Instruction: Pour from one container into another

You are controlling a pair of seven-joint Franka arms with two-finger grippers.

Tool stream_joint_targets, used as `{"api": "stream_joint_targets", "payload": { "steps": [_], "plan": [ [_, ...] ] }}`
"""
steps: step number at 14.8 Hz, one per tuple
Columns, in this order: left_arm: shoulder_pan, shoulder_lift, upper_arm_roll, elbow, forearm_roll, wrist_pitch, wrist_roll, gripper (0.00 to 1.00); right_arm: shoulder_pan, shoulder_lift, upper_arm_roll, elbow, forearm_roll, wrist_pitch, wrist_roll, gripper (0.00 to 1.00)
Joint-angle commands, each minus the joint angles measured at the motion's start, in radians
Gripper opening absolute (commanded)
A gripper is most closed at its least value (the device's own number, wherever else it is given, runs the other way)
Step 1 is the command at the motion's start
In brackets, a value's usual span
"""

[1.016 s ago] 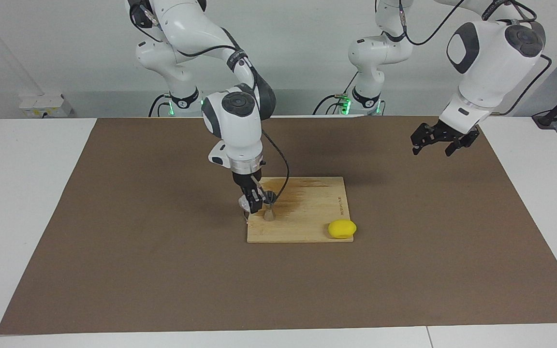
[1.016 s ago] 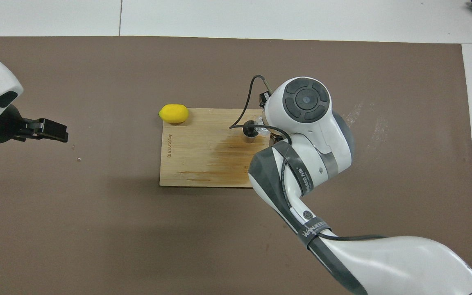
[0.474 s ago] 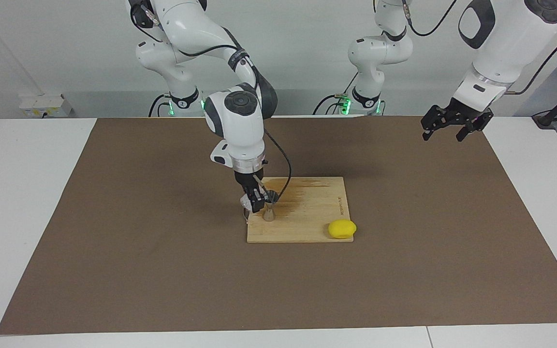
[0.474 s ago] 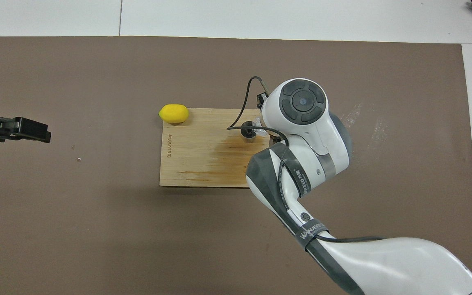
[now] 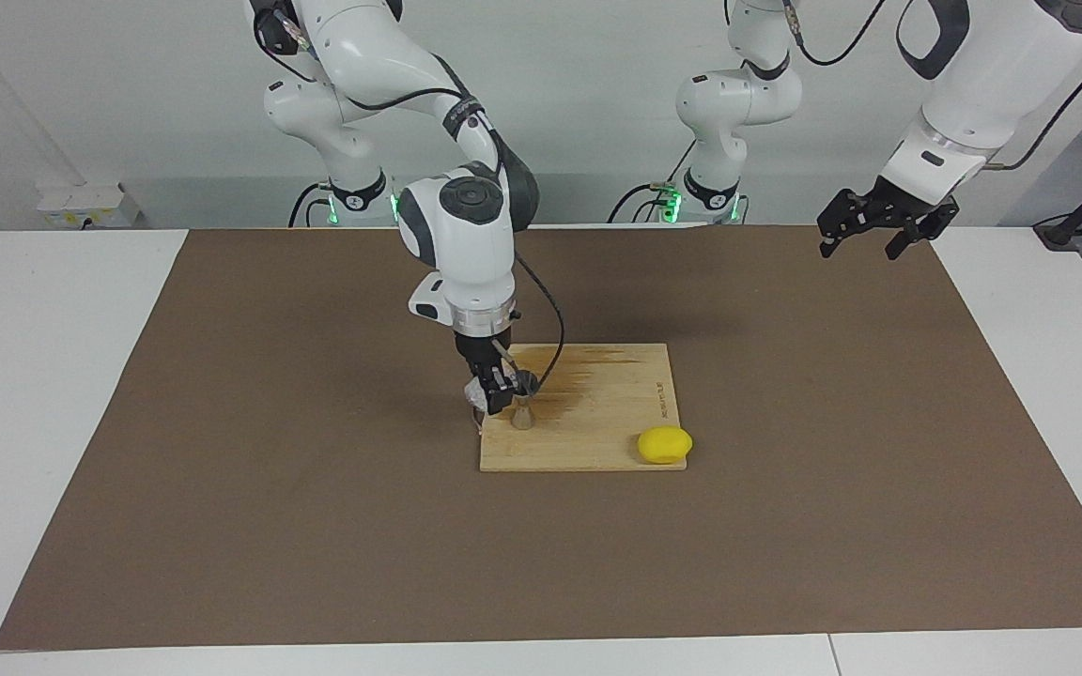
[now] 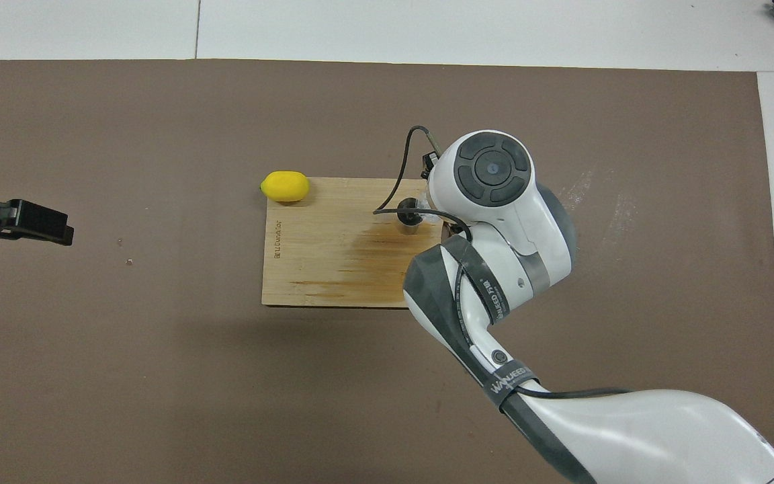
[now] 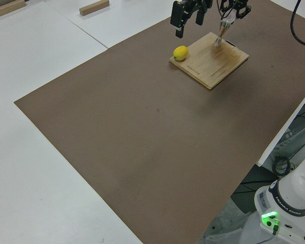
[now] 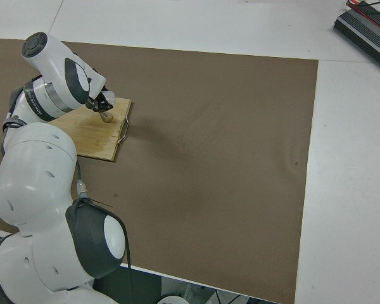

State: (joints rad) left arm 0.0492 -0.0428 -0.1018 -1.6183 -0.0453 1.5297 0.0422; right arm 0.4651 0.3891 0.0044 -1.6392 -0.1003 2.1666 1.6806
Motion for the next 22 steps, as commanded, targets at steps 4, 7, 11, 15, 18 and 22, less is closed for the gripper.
{"api": "stream_joint_targets", "payload": {
  "steps": [4,7,11,15,18,22],
  "plan": [
    [-0.006,-0.015,-0.013,-0.018,0.012,0.003,-0.002,1.0,-0.005,0.005,0.003,0.022,0.042,-0.008,0.05,0.1],
    [-0.011,-0.015,-0.015,-0.018,0.012,0.006,-0.004,1.0,-0.011,0.004,0.003,0.022,0.063,-0.008,0.045,0.1],
    [-0.011,-0.015,-0.013,-0.009,0.012,-0.023,-0.005,1.0,-0.023,0.002,0.003,0.022,0.082,-0.008,0.039,0.1],
    [-0.009,-0.023,-0.013,-0.023,0.012,-0.014,-0.002,1.0,-0.034,-0.001,0.002,0.022,0.131,-0.005,0.019,0.1],
    [-0.011,-0.026,-0.012,-0.038,0.013,0.003,-0.004,1.0,-0.043,-0.003,0.002,0.022,0.189,0.002,0.004,0.1],
    [-0.012,-0.032,-0.013,-0.046,0.031,0.014,-0.056,1.0,-0.059,-0.006,0.003,0.022,0.224,-0.007,-0.013,0.1]
  ]
}}
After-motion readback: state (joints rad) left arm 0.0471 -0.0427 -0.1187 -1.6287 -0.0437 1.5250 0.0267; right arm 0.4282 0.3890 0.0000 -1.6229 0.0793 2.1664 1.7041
